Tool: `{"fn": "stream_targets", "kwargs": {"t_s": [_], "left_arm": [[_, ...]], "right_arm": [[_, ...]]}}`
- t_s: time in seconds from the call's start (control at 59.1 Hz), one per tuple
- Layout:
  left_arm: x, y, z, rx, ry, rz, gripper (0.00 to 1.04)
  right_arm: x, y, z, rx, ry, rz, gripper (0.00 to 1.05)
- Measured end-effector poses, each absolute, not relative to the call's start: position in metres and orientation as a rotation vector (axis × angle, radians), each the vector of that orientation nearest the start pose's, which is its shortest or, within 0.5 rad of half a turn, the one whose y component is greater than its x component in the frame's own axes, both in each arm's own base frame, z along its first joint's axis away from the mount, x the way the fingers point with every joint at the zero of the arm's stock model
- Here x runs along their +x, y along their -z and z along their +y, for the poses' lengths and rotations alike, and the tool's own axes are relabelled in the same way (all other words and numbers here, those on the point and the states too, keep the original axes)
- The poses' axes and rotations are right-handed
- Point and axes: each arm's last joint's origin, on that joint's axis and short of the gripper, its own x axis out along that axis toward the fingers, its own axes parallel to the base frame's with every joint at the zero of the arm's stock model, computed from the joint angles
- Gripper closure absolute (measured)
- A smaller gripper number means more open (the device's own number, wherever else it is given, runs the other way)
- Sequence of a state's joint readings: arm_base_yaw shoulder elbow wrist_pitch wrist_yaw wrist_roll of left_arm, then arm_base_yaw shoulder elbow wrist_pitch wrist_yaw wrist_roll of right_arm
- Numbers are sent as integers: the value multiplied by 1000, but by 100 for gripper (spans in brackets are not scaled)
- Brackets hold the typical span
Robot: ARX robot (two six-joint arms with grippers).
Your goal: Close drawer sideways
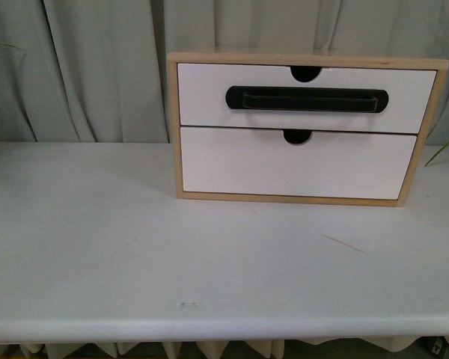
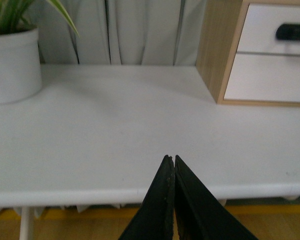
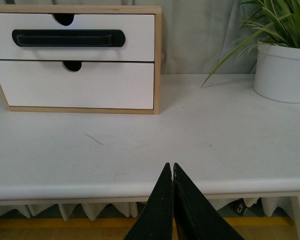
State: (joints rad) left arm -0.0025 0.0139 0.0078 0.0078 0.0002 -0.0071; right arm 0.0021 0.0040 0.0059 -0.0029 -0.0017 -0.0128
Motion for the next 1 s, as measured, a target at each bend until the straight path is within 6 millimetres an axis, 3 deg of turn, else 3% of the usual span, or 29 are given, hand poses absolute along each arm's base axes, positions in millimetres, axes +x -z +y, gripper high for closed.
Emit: {"fn": "stream_targets", "kwargs": {"t_s": [0.372,0.423,0.913,0.947,0.998], "left_arm": [[97,-166,0,-7,2,-5,101],[97,-166,0,-7,2,-5,94],[97,-166,0,-7,2,-5,5],[97,-166,0,-6,2,-5,4],[97,-166,0,-7,2,-5,7]], "right_arm": [[98,-165,0,-13,-4,1,103],[98,-165,0,-13,-4,1,102],[98,-165,0,-13,-4,1,14],[98,-165,0,-12,-4,1,7],[98,-165,0,-11,-4,1,9]]}}
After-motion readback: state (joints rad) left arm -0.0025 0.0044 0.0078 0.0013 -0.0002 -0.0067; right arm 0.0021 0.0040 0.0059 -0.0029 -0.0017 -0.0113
